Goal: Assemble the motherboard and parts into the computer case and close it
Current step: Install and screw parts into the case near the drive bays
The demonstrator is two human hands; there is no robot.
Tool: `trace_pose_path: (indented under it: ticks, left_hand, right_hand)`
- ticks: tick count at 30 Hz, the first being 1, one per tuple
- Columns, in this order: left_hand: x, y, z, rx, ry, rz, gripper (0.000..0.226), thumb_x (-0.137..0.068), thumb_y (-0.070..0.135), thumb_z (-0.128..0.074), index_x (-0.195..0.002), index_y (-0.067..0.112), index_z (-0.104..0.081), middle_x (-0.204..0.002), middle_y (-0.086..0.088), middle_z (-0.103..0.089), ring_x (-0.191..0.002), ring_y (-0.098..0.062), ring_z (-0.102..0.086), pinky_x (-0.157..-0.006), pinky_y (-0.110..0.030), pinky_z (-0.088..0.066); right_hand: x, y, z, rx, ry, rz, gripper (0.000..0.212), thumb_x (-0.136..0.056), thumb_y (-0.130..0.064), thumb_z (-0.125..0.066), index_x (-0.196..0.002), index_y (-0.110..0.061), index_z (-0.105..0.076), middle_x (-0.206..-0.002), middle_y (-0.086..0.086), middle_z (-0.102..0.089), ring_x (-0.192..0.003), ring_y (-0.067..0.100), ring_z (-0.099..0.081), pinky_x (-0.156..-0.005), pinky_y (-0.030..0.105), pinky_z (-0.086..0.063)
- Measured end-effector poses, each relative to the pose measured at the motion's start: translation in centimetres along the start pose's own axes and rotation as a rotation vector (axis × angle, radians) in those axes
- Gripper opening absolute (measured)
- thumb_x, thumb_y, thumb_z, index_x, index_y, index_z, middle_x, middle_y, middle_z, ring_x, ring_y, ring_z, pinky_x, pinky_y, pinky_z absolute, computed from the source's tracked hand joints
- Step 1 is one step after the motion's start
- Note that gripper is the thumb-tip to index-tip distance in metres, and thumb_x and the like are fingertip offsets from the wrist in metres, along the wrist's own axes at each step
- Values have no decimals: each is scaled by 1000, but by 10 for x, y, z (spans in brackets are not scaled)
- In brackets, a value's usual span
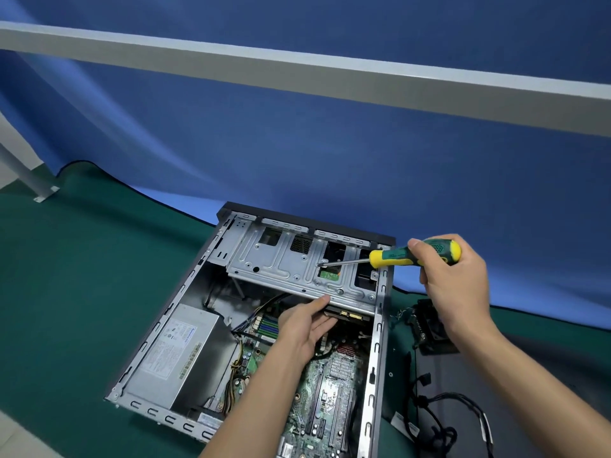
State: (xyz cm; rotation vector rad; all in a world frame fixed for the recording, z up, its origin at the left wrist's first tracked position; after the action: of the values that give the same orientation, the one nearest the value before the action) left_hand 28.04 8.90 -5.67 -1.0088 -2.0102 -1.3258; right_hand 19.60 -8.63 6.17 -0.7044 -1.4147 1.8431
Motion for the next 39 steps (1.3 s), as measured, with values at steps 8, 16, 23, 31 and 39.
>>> trace_pose_path:
  ticks: [8,16,23,31,39]
  left_hand:
    - [1,2,0,11,-24,18,48,-73,-1,-75,-116,-9,-54,-123,-22,-53,-99,-33,-57,-61,-38,-60]
    - [2,0,0,38,-32,44,37,-73,-3,-74,-105,-4,-56,-133,-27,-44,-114,-39,-51,-63,-37,-60]
    - [1,1,-2,51,0,21,41,-72,-5,-74,-109,-8,-57,-119,-22,-54,-102,-34,-55,-65,-39,-60]
    - [1,1,0,39,8,11,33,-71,-5,-75,-97,-2,-55,-108,-19,-55,-98,-32,-57,-65,-38,-60]
    - [2,1,0,18,10,-3,24,-74,-5,-74,-81,6,-54,-106,-18,-55,-93,-29,-57,-61,-35,-60]
  right_hand:
    - [-5,-1,-3,39,-5,28,23,-82,-36,-66,-79,-14,-58,-55,0,-47,-43,10,-35,-47,27,-31]
    - [-5,0,-4,61,1,44,22,-82,-34,-67,-79,-14,-58,-53,-2,-47,-44,10,-36,-44,25,-33]
    - [-5,-1,-5,48,2,24,23,-82,-34,-67,-81,-13,-59,-57,2,-47,-45,13,-35,-46,28,-31]
    - [-6,0,-5,82,-7,36,22,-81,-34,-67,-74,-16,-57,-47,-9,-43,-40,9,-33,-45,25,-29]
    - [-4,5,-8,105,-31,42,20,-83,-28,-68,-75,-12,-58,-44,-15,-48,-39,1,-42,-36,10,-28]
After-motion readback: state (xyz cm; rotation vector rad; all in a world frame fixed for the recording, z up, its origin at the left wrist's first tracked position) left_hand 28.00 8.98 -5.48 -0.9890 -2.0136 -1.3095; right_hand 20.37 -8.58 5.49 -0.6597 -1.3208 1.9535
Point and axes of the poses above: each hand's wrist, its own x-axis away from the middle knuckle, its own z-axis out of the back of the hand, y = z × x, the point moved 3 cm from there along -x, towards the middle knuckle
